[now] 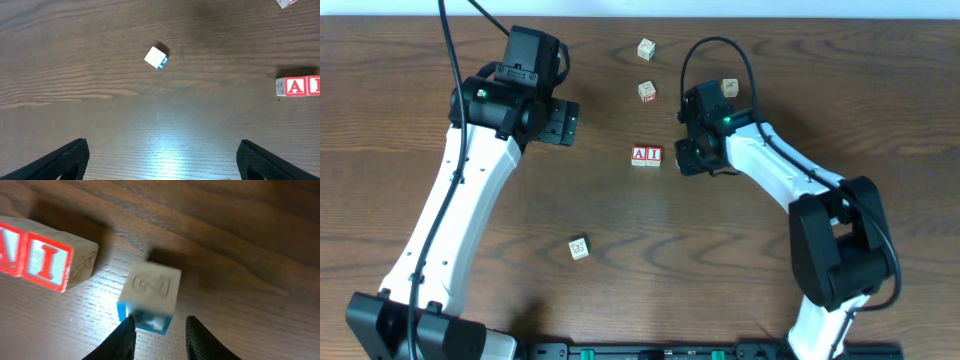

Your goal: Spell out Ai2

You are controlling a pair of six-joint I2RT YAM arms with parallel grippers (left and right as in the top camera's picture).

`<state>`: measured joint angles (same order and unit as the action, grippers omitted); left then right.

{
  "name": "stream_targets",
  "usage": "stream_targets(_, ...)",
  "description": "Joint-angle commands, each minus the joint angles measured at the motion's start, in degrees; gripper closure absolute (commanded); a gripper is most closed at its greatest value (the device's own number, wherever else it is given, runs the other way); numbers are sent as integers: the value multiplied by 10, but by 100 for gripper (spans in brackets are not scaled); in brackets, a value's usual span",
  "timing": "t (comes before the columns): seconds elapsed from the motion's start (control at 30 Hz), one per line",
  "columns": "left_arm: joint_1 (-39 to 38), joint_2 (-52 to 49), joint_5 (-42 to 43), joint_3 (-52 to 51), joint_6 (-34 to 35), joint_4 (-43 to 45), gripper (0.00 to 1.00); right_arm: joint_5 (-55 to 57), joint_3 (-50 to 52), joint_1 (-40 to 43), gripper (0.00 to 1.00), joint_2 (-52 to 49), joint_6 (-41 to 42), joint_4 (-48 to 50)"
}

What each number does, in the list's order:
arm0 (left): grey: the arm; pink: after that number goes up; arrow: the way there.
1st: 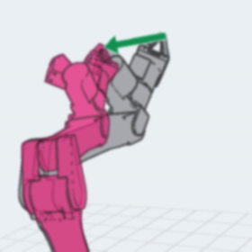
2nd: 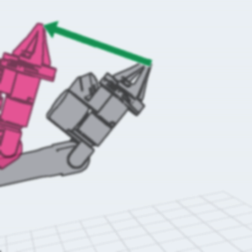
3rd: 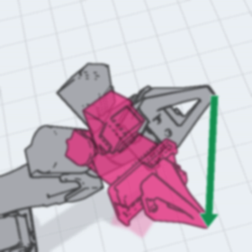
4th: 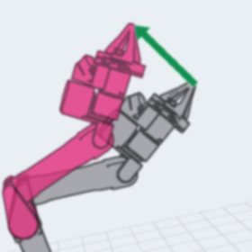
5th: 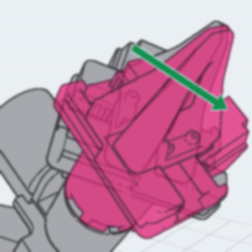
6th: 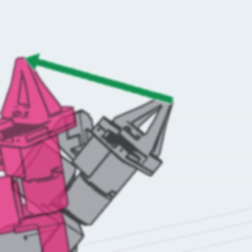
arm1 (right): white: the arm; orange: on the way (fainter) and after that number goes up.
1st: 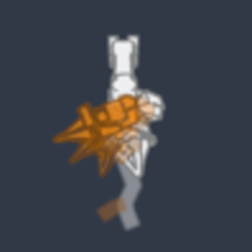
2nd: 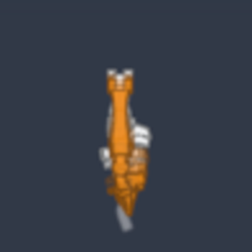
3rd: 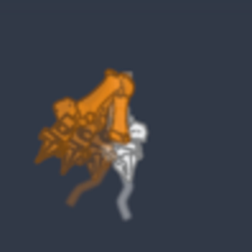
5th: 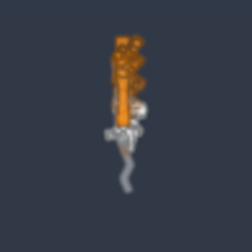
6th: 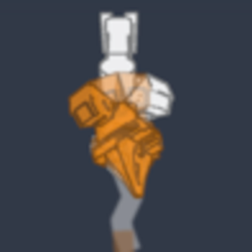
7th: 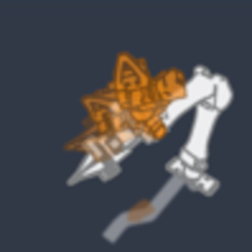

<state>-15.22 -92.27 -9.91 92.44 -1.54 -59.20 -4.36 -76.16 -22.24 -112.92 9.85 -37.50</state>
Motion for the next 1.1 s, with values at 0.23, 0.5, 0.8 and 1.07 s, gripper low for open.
stream_targets(0.23,-1,-2,-10,-1,-4,-2,5,-2,-18,6,68,-8,9,9)
stream_targets(0.5,-1,-2,-10,-1,-4,-2,5,14,-36,6,69,-8,8,9)
stream_targets(0.8,-1,-2,-10,-1,-4,-2,5,44,-40,17,69,-8,-3,8)
stream_targets(1.07,-1,-2,-10,-1,-4,-2,5,28,-41,14,57,-8,-7,-10)
